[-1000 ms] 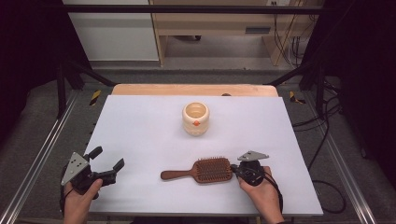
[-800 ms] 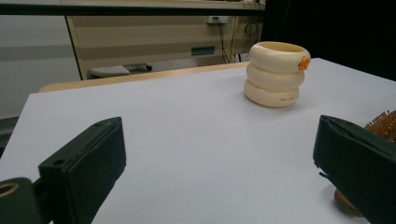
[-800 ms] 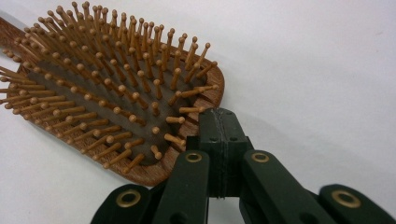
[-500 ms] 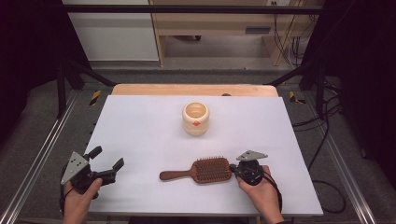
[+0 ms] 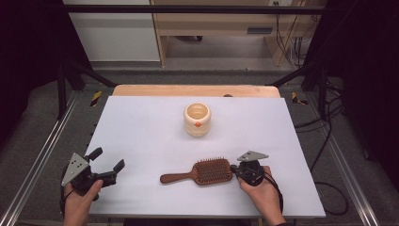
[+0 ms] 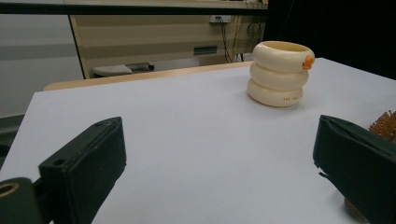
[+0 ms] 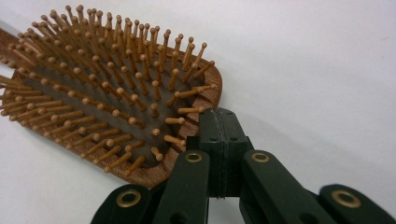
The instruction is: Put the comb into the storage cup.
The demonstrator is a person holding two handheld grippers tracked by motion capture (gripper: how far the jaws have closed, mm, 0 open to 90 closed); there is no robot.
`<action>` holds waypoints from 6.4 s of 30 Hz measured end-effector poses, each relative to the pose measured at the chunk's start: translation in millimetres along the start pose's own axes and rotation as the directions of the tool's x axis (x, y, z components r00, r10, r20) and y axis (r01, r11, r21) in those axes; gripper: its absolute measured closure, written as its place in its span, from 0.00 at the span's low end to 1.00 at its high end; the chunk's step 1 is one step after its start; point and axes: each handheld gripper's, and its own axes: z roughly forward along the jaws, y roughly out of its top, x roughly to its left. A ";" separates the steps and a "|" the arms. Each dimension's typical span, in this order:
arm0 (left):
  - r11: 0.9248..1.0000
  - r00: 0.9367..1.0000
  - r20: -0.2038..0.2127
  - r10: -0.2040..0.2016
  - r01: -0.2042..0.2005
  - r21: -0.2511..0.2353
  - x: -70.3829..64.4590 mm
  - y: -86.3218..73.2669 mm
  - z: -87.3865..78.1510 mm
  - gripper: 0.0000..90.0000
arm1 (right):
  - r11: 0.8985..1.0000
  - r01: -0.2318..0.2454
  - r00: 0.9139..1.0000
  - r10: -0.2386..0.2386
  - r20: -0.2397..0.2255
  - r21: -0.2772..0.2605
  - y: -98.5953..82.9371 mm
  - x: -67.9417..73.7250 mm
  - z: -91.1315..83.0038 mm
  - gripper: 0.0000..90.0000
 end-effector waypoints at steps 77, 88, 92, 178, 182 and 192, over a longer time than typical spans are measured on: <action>0.994 0.986 0.165 0.025 -0.042 0.104 -32.8 1.7 11.0 0.03 | 0.927 -0.049 0.993 0.087 0.084 -0.373 -6.2 -32.1 -48.7 0.17; 0.967 0.963 0.261 0.069 -0.128 0.218 -61.5 8.1 21.2 0.03 | 0.891 -0.054 0.990 0.107 0.094 -0.450 -12.6 -47.2 -60.6 0.10; 0.931 0.943 0.313 0.109 -0.207 0.300 -77.5 12.7 31.2 0.04 | 0.885 -0.063 0.990 0.112 0.080 -0.462 -13.1 -48.5 -61.1 0.10; 0.486 0.789 0.581 0.201 -0.595 0.640 -127.8 16.1 112.9 0.80 | 0.897 -0.070 0.996 0.090 0.025 -0.436 -12.5 -44.2 -56.6 0.12; 0.518 0.786 0.581 0.212 -0.594 0.615 -126.7 22.2 111.3 0.80 | 0.897 -0.069 0.996 0.089 0.025 -0.436 -11.5 -43.5 -56.2 0.12; 0.680 0.817 0.501 0.285 -0.540 0.495 -123.7 24.8 104.8 0.80 | 0.891 -0.077 0.996 0.088 0.005 -0.448 -11.2 -41.9 -56.8 0.11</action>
